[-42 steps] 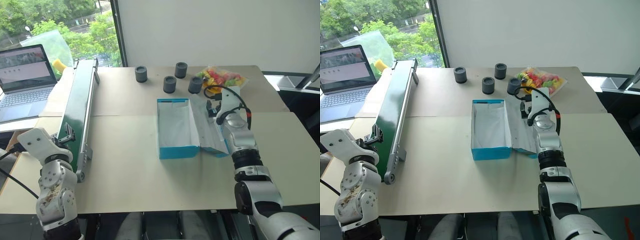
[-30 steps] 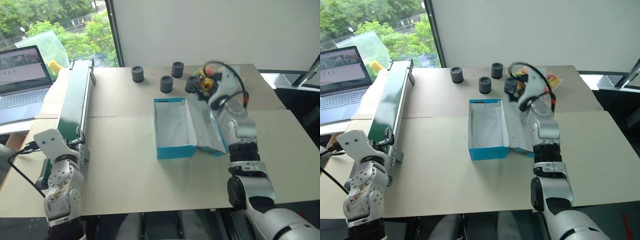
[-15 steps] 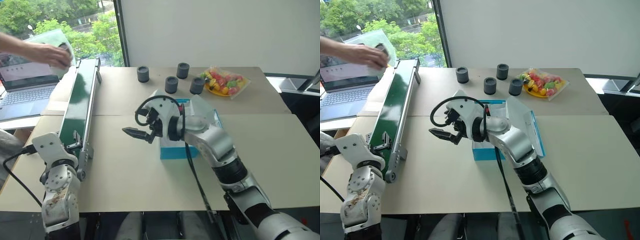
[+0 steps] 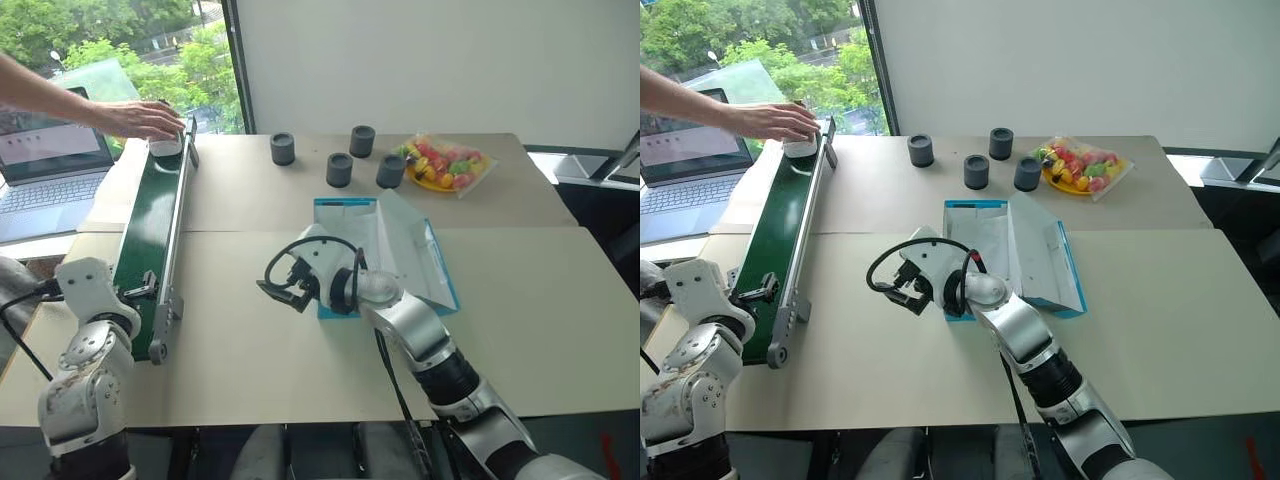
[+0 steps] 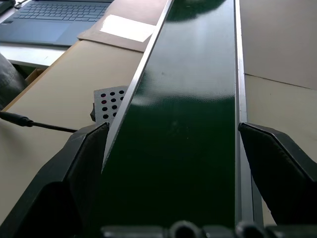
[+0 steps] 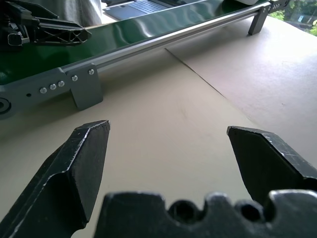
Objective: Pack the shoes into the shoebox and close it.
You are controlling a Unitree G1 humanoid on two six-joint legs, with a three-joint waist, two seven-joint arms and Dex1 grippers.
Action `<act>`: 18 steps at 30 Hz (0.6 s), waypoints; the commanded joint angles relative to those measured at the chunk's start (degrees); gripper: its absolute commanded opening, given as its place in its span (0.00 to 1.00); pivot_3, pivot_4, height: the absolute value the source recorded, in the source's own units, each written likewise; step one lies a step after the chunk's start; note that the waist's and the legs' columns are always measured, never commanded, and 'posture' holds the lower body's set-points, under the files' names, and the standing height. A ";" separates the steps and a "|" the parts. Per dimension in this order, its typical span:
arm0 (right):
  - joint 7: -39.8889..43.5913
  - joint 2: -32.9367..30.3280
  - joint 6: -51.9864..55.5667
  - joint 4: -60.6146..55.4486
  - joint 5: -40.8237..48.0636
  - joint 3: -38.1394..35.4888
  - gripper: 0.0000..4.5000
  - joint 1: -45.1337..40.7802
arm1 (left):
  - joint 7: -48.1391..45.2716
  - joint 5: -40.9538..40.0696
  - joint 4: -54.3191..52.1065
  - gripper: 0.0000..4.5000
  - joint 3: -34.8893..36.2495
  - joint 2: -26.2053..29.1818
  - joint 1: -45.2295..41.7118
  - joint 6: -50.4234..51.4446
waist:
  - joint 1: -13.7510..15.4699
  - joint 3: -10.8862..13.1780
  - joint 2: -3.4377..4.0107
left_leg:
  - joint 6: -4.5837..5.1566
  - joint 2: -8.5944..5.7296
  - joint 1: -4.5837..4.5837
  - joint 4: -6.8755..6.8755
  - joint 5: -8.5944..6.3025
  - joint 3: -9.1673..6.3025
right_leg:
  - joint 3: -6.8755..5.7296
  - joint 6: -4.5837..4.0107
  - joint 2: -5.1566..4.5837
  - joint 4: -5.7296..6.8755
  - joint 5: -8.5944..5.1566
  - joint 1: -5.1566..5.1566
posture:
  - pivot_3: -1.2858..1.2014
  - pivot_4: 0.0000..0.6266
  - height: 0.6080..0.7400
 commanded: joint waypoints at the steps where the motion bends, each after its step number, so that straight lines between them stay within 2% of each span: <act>1: -1.25 1.20 -0.42 -1.86 -1.07 -1.62 0.99 -0.91 | -0.54 0.77 -0.99 1.00 -0.31 0.79 -0.43 0.29 | -0.06 0.00 0.00 | 0.00 0.04 0.00 0.00 0.00 0.00 | 0.00 0.00 0.00 0.00 0.00 0.00 | 0.52 0.24 1.00; 18: -2.99 2.64 0.67 -1.63 -2.14 -3.45 0.99 1.02 | -2.98 4.32 5.89 1.00 -3.93 4.35 -5.86 0.33 | -0.46 0.00 0.00 | -0.02 0.08 -0.02 0.00 -0.01 0.01 | 0.01 -0.02 0.00 -0.02 0.01 -0.02 | 0.52 0.24 1.00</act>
